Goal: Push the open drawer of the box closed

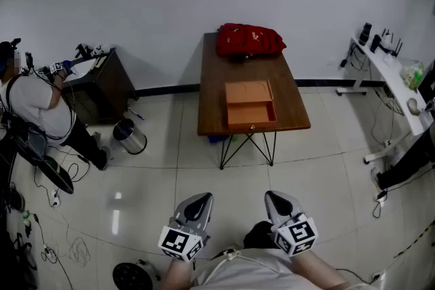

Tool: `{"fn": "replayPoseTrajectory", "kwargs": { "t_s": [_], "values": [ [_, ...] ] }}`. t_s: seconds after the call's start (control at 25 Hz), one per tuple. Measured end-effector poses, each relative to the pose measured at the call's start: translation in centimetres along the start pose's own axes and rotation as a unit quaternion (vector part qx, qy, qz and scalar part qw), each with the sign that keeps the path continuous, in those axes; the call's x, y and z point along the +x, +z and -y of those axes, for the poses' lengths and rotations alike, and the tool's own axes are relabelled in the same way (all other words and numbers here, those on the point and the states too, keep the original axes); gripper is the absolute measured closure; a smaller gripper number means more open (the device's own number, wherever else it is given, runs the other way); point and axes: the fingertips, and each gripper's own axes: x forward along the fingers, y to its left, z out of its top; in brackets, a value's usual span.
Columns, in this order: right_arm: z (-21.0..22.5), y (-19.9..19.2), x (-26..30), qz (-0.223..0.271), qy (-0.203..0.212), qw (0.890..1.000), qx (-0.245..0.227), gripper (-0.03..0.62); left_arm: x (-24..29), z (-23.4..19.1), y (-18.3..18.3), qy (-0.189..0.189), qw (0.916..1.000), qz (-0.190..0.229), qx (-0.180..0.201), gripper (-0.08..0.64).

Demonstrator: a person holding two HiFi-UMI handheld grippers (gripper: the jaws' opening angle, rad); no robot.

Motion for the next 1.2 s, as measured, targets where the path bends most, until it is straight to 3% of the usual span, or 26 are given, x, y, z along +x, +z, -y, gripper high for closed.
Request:
{"fn": "replayPoseTrajectory", "kwargs": {
  "t_s": [0.12,0.24,0.6,0.88,1.04,1.2],
  "values": [
    [1.0,-0.2,2.0,-0.007,-0.005,0.999,-0.034,0.586,1.7,-0.9,-0.9,0.005,0.9999,-0.007,-0.010,0.555],
    [2.7,-0.1,4.6,-0.005,0.004,1.000,-0.029,0.586,4.3,-2.2,-1.2,0.006,0.9998,-0.013,-0.010,0.555],
    [15.1,4.5,14.6,-0.001,0.008,0.999,-0.040,0.586,18.1,-7.4,-0.1,0.028,0.9991,-0.030,-0.007,0.555],
    [21.3,7.8,20.5,-0.004,0.029,0.998,-0.058,0.586,26.7,-9.6,1.7,0.037,0.9989,-0.028,-0.008,0.555],
    [23.5,7.0,22.9,-0.031,0.035,0.998,-0.034,0.586,30.0,-10.7,1.1,0.029,0.9983,-0.049,-0.012,0.555],
    [24.0,3.8,24.2,-0.085,0.041,0.995,-0.014,0.586,32.3,-11.4,-1.1,0.005,0.9962,-0.079,-0.037,0.555]
  ]
}}
